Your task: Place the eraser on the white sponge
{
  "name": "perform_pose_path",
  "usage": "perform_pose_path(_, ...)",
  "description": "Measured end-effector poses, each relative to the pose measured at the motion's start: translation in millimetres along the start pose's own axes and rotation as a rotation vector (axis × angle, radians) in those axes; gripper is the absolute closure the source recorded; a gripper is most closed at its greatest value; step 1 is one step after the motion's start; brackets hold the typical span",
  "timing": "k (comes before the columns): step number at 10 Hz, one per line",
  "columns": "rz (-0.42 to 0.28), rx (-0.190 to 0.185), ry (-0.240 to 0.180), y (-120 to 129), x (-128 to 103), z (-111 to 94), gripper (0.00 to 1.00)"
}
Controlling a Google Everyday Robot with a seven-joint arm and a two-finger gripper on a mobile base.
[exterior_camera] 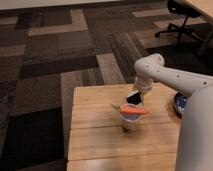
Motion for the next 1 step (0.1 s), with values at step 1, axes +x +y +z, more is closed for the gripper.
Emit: perform_pose_path(1,0.0,0.0,0.0,-0.1,-0.1,0.0,0.2)
